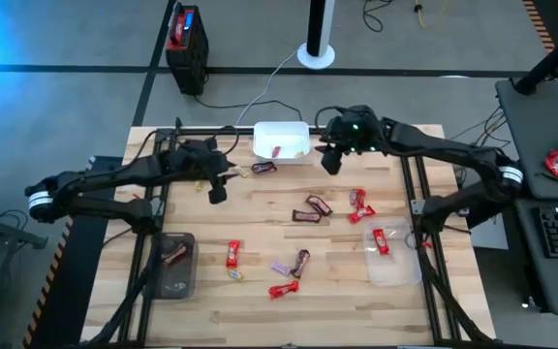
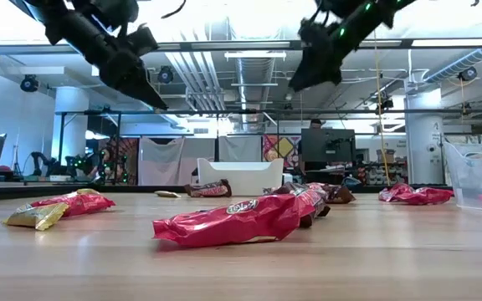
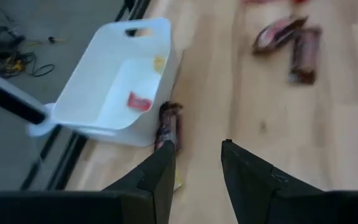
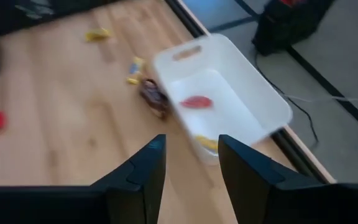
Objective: Sort candy by brand, put in halloween buckets
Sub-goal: Put the yellow candy into the white bin
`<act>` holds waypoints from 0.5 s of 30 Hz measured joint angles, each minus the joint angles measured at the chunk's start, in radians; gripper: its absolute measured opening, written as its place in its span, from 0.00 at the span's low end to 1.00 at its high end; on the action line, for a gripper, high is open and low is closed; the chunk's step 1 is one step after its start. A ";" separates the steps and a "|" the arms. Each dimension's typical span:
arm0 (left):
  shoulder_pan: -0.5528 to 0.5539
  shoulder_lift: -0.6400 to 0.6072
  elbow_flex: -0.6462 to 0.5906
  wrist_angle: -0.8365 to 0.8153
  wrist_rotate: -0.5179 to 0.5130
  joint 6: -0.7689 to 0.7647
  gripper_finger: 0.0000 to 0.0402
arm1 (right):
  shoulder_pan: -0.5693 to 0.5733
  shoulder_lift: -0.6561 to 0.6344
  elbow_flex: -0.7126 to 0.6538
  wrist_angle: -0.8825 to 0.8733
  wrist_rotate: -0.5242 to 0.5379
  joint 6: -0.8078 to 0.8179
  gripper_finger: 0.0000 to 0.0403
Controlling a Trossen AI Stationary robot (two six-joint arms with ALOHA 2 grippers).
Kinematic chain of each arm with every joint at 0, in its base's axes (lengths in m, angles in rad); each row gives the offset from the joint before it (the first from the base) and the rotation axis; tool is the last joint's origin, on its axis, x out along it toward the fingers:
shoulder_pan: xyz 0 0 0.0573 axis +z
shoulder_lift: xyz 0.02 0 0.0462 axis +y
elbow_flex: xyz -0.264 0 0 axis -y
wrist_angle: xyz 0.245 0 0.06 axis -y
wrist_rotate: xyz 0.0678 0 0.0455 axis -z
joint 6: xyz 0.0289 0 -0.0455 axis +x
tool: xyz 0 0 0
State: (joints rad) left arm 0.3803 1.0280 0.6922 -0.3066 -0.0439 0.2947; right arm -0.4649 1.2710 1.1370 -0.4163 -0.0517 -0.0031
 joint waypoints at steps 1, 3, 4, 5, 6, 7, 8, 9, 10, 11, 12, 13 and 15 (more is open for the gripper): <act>0.005 0.010 0.000 -0.001 0.000 0.019 0.30 | 0.016 -0.019 0.000 0.002 -0.001 0.010 0.35; 0.014 0.043 0.000 0.008 0.011 0.045 0.32 | 0.042 -0.048 0.000 0.002 0.001 0.016 0.36; 0.019 0.067 0.001 0.011 0.013 0.062 0.34 | 0.053 -0.059 0.000 0.002 0.006 0.020 0.36; 0.027 0.093 0.001 0.007 0.015 0.085 0.35 | 0.064 -0.069 0.000 0.002 0.021 0.025 0.37; 0.035 0.121 0.001 -0.001 0.015 0.109 0.37 | 0.075 -0.075 0.000 0.001 0.040 0.030 0.38; 0.042 0.150 0.001 0.000 0.011 0.130 0.39 | 0.085 -0.081 0.000 0.001 0.059 0.030 0.38; 0.051 0.174 0.001 0.004 0.007 0.149 0.40 | 0.094 -0.085 0.000 0.001 0.075 0.030 0.39; 0.059 0.196 0.001 0.007 0.006 0.166 0.42 | 0.102 -0.086 0.000 0.001 0.088 0.029 0.39; 0.067 0.217 0.001 0.011 0.007 0.184 0.43 | 0.110 -0.086 0.000 0.002 0.097 0.030 0.40; 0.075 0.236 0.001 0.016 0.007 0.198 0.44 | 0.115 -0.086 0.000 0.001 0.104 0.030 0.41; 0.086 0.255 0.001 0.018 0.007 0.211 0.45 | 0.117 -0.086 0.000 0.000 0.105 0.029 0.41; 0.097 0.273 0.001 0.020 0.004 0.222 0.46 | 0.120 -0.084 0.000 0.000 0.105 0.026 0.41; 0.125 0.308 0.001 0.040 0.003 0.240 0.47 | 0.123 -0.080 0.000 0.001 0.106 0.019 0.42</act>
State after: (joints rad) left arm 0.5056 1.3362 0.6930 -0.2666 -0.0414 0.5352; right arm -0.3424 1.1907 1.1366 -0.4156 0.0544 0.0157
